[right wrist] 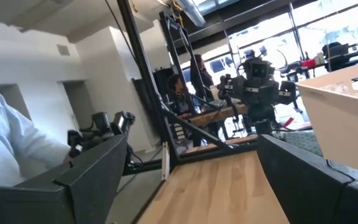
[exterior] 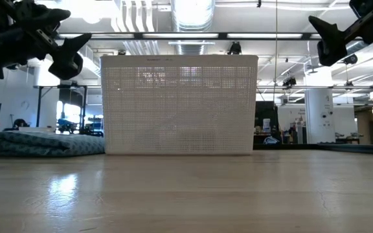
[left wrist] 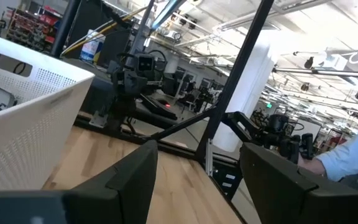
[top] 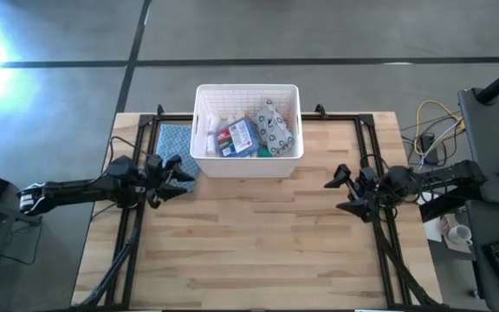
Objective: Pick & place medical supplies in basket/bin
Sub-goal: Return to Home Position
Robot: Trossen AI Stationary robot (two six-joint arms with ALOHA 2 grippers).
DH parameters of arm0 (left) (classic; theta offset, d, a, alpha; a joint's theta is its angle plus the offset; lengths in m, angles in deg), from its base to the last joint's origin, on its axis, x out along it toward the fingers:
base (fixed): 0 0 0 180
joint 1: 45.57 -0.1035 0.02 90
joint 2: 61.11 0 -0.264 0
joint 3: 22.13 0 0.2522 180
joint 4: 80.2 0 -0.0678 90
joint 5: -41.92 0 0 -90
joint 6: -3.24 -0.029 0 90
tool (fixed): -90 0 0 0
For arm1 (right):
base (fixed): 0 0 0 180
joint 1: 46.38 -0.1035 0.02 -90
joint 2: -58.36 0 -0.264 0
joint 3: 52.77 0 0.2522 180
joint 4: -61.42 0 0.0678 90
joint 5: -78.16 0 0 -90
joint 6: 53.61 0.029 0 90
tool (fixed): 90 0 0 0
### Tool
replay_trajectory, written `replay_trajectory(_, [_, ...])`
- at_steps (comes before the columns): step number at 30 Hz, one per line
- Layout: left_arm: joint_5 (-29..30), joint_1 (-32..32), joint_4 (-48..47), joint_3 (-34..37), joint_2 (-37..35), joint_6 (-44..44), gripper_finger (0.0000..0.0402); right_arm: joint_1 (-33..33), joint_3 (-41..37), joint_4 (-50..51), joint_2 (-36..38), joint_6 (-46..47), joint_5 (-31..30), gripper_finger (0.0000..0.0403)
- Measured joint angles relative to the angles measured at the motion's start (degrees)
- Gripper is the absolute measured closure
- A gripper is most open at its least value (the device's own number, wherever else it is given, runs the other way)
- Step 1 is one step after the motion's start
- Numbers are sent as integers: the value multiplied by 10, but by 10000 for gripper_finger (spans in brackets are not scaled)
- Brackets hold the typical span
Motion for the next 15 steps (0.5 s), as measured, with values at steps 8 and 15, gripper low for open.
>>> replay_trajectory(8, [0,0,-2,-1,4,0,190,0,0,14,-1,-4,-33,53])
replay_trajectory(15, [0,0,-2,0,10,0,190,0,0,15,-1,-4,-33,53])
